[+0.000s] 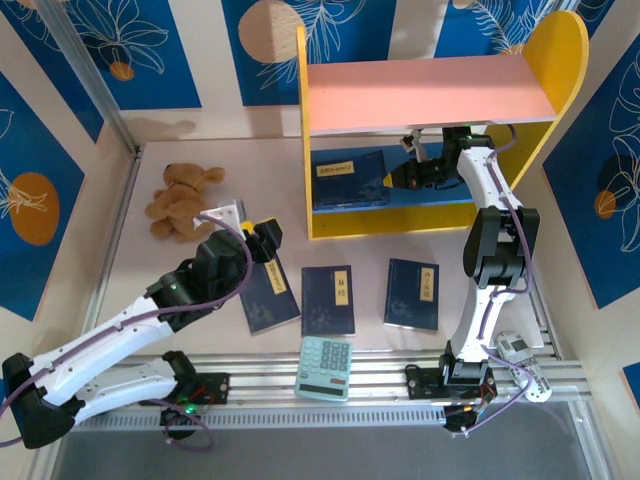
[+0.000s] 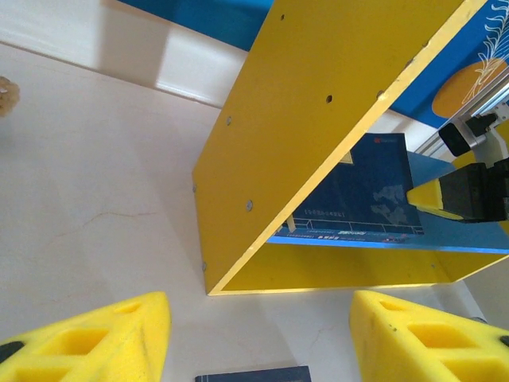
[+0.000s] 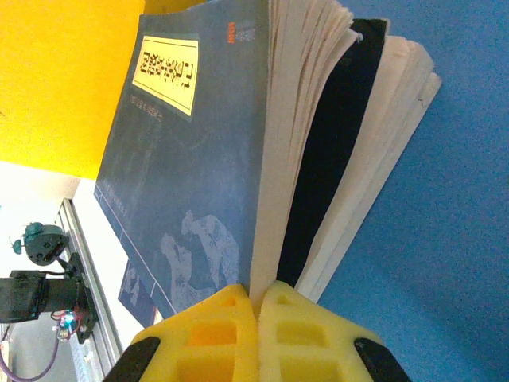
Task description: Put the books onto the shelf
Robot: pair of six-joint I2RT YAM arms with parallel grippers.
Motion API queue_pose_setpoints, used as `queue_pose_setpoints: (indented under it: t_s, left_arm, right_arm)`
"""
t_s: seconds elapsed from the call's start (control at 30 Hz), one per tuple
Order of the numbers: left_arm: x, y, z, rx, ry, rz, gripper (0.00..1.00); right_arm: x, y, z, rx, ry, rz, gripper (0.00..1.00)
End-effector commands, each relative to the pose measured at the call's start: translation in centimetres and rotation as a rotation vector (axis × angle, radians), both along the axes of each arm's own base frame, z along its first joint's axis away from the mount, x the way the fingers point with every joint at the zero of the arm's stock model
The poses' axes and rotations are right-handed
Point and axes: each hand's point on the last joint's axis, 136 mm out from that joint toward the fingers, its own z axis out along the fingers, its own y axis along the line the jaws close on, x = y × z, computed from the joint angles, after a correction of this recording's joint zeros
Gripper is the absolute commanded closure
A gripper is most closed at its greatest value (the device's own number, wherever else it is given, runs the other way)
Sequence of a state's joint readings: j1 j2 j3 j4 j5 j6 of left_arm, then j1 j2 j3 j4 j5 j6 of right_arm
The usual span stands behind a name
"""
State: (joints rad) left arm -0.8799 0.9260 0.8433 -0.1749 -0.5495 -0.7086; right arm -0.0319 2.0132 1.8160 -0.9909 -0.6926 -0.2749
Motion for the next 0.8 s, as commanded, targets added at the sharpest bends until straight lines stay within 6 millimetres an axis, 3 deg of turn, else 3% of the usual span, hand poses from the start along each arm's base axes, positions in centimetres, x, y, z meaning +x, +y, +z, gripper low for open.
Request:
queue_pose_setpoints:
  t_s: [0.0,0.43,0.77]
  left_arm:
    - [0.25,0.23,0.67,-0.028,-0.005,0.008,0.39]
    - [0.17,0.40,0.51,-0.033,-0.002,0.010,0.38]
    - [0.12,0.53,0.20,-0.026,0.008,0.009,0.36]
  right_arm:
    - [-0.10,0.94,0.70,0.057,0.004,0.019,0.99]
    - [-0.51,1.49,0.35,0.069,0.018,0.022,0.98]
    - [-0.21,1.01,0.41,0.055,0.014,-0.017,0.75]
